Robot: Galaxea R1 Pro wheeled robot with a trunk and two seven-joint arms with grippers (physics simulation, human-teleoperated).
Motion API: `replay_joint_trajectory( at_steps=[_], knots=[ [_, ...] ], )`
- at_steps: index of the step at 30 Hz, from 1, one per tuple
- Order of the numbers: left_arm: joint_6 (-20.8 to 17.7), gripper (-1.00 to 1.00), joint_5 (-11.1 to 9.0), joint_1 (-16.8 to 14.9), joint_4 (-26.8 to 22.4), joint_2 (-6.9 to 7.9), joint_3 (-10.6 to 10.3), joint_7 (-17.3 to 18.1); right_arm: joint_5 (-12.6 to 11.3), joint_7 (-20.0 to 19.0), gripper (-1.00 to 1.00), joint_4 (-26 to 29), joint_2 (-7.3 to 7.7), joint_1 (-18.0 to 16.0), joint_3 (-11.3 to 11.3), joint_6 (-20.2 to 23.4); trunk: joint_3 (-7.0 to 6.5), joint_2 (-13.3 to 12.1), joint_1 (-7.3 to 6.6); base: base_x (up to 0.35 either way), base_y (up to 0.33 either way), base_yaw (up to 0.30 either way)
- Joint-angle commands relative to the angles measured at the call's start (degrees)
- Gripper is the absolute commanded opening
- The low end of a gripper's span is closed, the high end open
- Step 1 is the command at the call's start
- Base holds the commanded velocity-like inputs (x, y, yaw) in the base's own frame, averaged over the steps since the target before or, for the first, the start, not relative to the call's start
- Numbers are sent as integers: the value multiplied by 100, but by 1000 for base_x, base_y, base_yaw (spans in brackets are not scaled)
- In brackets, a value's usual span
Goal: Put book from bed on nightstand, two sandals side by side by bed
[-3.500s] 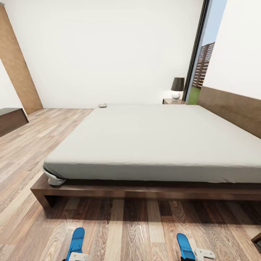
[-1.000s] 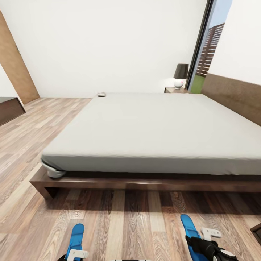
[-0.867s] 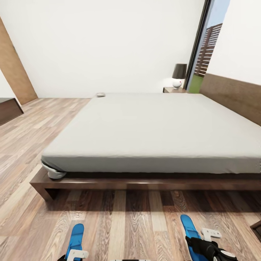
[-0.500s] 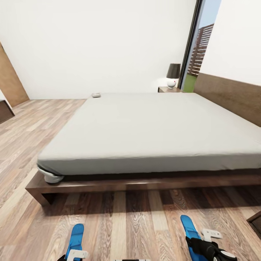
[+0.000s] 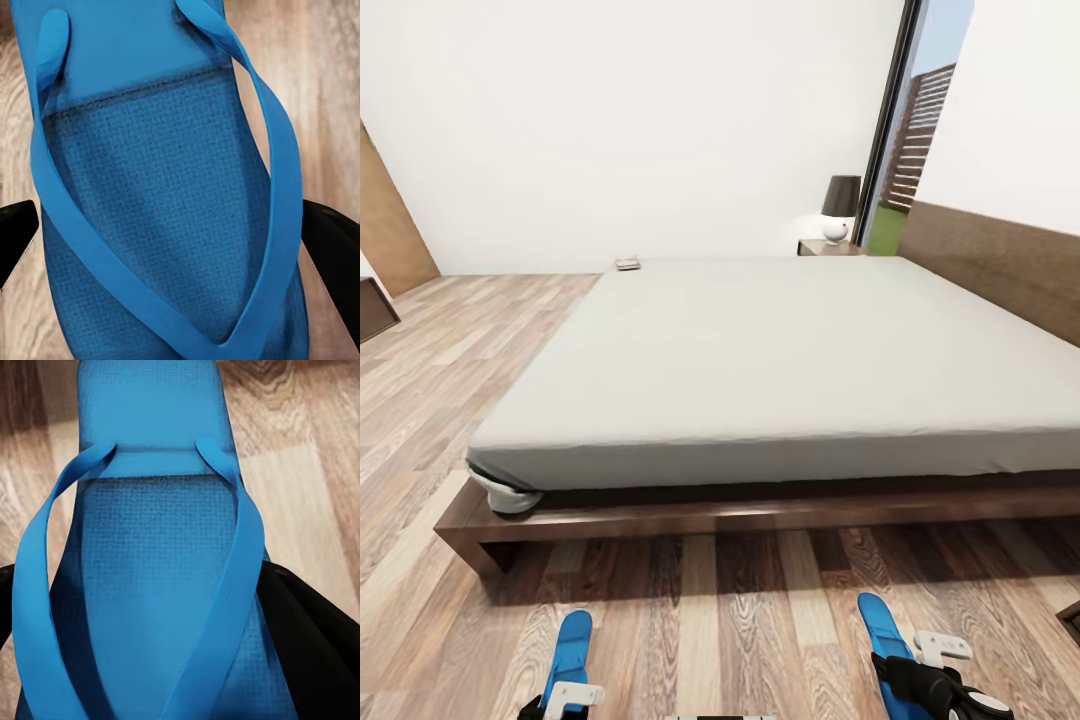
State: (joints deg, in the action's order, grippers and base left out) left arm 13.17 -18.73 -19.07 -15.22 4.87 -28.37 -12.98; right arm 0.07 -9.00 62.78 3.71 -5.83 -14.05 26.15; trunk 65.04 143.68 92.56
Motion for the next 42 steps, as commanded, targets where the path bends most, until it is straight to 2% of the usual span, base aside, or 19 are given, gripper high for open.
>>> replay_joint_trajectory(
  at_steps=[1,8,13,26,34,39,42],
  knots=[
    [23,-100,-50,-44,7,8,-48,-29,2,-31,-100,9,-2,-2,-11,31,5,2,-1,4,5,0],
    [42,-100,-76,-285,26,69,-17,0,2,-31,-100,8,-2,-3,-11,31,5,2,-1,1,2,0],
    [61,-100,-92,-407,36,98,16,212,2,-31,-100,14,1,-5,-15,27,5,2,-1,0,0,0],
    [275,-100,-96,-439,41,105,30,293,1,-106,-100,322,-1,138,-19,35,5,2,-1,0,0,0],
    [282,-100,-96,-440,43,102,33,296,1,-139,-100,534,-3,204,-27,44,182,13,20,0,0,0],
    [287,-100,-96,-440,42,109,33,296,2,-144,-100,957,-17,414,-21,120,293,19,32,0,0,0],
    [290,-100,-96,-440,44,110,33,296,0,-142,-100,1242,-25,488,-20,333,359,23,40,0,0,0]
  ],
)
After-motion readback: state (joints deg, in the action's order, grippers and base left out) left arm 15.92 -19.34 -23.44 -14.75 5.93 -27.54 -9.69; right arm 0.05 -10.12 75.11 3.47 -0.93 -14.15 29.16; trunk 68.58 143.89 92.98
